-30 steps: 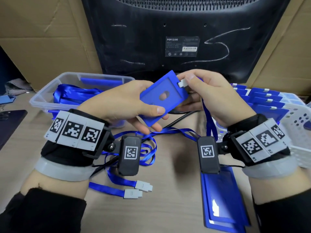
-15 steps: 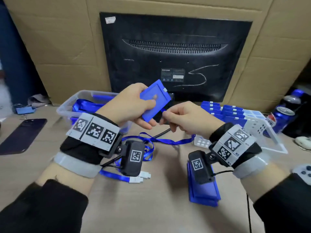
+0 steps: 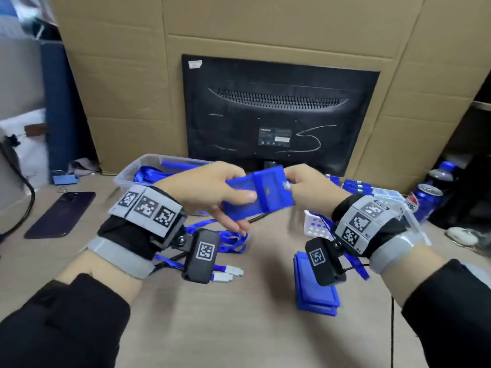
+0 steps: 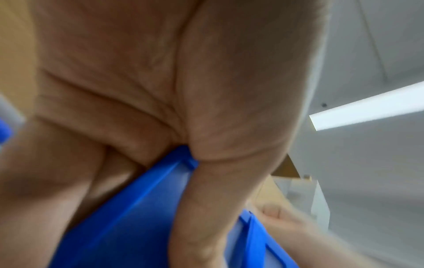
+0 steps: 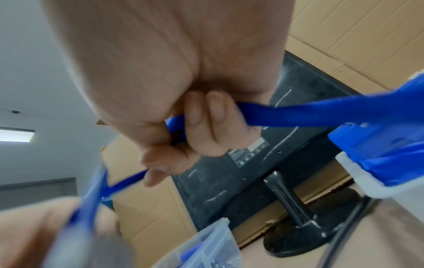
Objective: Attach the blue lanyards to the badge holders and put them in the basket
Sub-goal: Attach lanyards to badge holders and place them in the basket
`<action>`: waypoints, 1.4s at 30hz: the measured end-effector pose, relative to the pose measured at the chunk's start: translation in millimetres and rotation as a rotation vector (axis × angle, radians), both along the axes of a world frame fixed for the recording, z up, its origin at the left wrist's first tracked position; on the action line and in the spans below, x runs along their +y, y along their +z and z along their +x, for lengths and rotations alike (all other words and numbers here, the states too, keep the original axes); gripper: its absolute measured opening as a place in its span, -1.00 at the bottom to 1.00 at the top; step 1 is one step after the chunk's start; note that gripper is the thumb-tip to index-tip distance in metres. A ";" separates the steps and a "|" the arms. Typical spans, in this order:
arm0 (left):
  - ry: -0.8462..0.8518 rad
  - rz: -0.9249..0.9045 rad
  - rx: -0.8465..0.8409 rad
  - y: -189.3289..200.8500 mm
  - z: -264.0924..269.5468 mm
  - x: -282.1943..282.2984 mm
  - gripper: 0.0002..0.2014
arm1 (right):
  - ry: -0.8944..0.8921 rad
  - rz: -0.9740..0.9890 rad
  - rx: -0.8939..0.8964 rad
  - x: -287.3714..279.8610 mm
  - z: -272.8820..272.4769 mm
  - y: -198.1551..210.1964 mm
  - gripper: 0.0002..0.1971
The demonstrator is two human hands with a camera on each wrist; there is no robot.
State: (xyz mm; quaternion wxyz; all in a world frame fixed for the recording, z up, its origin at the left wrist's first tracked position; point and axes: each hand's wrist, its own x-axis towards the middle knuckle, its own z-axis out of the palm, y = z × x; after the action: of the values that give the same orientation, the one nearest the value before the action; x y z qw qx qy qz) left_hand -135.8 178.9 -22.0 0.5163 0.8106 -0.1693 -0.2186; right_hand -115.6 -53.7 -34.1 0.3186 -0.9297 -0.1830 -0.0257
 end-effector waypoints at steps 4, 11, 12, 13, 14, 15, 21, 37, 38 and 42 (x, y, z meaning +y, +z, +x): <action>0.191 -0.191 0.000 4.2 -2.7 -4.1 -0.89 | 0.029 -0.050 0.091 0.8 -7.1 -1.1 -0.67; 0.403 -0.151 -0.167 -0.8 7.0 -10.1 -0.77 | 0.161 -0.159 0.170 12.2 -21.5 8.4 -0.59; 0.407 -0.112 -0.208 -1.9 7.7 -11.1 -0.78 | 0.175 -0.174 0.191 14.0 -23.1 9.7 -0.60; 0.399 -0.070 -0.246 -2.6 8.0 -12.1 -0.80 | 0.191 -0.189 0.207 16.1 -25.0 12.2 -0.60; 0.380 -0.020 -0.284 -3.5 8.2 -12.4 -0.81 | 0.203 -0.200 0.202 17.5 -26.0 14.6 -0.61; 0.351 0.046 -0.320 -4.6 8.9 -12.1 -0.82 | 0.208 -0.207 0.165 18.2 -26.4 18.1 -0.64; 0.109 0.319 -0.302 -7.4 10.5 -4.0 -0.84 | 0.072 -0.154 -0.079 7.6 -14.1 34.7 -0.59; 0.473 -0.077 -0.082 -4.0 14.6 -3.2 -0.84 | 0.170 -0.066 0.128 -9.7 -9.3 -1.3 -0.73; 0.471 -0.036 -0.083 -5.7 14.7 -3.3 -0.83 | 0.170 -0.074 0.086 -8.7 -8.8 1.0 -0.78; 0.351 0.094 -0.058 -5.3 10.9 -5.4 -0.84 | 0.117 -0.044 -0.151 -4.5 -4.2 3.0 -0.94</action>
State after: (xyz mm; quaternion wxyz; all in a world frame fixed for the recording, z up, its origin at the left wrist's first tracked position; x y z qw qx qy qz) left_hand -124.8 173.5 -27.3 0.5029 0.8569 -0.0296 -0.1094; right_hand -119.8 -58.2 -31.1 0.2842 -0.9197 -0.2609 -0.0730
